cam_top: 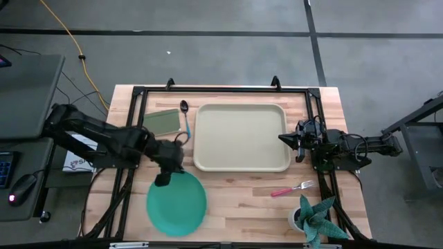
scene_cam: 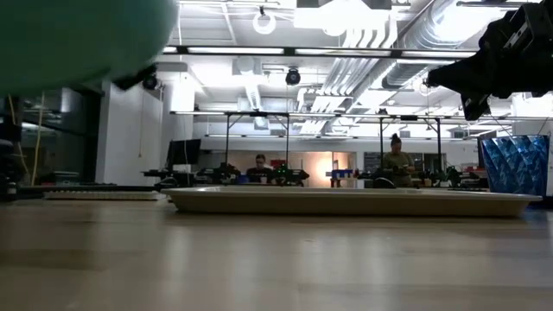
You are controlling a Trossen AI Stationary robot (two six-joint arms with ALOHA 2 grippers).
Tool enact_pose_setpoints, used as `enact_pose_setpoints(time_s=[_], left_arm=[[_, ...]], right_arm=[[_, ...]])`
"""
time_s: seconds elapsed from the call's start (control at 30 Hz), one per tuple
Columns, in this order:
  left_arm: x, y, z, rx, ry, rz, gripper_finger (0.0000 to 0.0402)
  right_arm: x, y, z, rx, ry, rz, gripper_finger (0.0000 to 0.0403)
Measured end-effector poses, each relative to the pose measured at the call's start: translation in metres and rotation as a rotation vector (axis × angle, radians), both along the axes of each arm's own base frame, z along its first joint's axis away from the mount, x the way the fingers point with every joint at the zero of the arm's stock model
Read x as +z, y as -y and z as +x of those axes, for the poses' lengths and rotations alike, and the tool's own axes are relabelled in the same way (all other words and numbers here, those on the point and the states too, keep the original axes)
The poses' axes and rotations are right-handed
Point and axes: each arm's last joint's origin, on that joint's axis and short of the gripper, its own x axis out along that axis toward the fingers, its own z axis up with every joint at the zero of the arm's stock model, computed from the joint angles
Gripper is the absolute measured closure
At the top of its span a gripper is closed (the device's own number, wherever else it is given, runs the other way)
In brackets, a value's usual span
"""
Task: Pick and place plate/cup/fork/spoon on tray
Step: Put the blue plate on the gray tray
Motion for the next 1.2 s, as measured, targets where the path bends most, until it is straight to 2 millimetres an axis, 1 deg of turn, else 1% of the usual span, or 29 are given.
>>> enact_pose_setpoints(time_s=[0.1,0.17,0.27,0.37,0.47,0.6,0.7,0.8,0.9,0.97,1.2], left_arm=[[0.028,-0.010,0.014,-0.021,0.101,0.062,0.0401],[0.042,-0.020,0.027,-0.013,0.147,0.123,0.0401],[0.054,-0.043,0.050,0.019,0.163,0.203,0.0401],[0.056,-0.072,0.078,0.078,0.165,0.249,0.0401],[0.049,-0.104,0.106,0.160,0.157,0.265,0.0401],[0.030,-0.151,0.138,0.290,0.133,0.248,0.0401],[0.010,-0.182,0.153,0.375,0.082,0.216,0.0401],[-0.006,-0.204,0.161,0.428,0.043,0.196,0.0401],[-0.023,-0.220,0.165,0.479,0.006,0.161,0.0401],[-0.034,-0.226,0.165,0.496,-0.025,0.142,0.0401],[-0.056,-0.235,0.165,0.525,-0.079,0.113,0.0401]], right_arm=[[0.000,0.000,0.000,0.000,0.000,0.000,0.0401],[0.000,0.000,0.000,0.000,0.000,0.000,0.0401],[0.000,0.000,0.000,0.000,0.000,0.000,0.0401],[0.000,0.000,0.000,0.000,0.000,0.000,0.0401],[0.000,0.000,0.000,0.000,0.000,0.000,0.0401],[0.000,0.000,0.000,0.000,0.000,0.000,0.0401],[0.000,0.000,0.000,0.000,0.000,0.000,0.0401],[0.000,0.000,0.000,0.000,0.000,0.000,0.0401],[0.000,0.000,0.000,0.000,0.000,0.000,0.0401],[0.000,0.000,0.000,0.000,0.000,0.000,0.0401],[0.000,0.000,0.000,0.000,0.000,0.000,0.0401]])
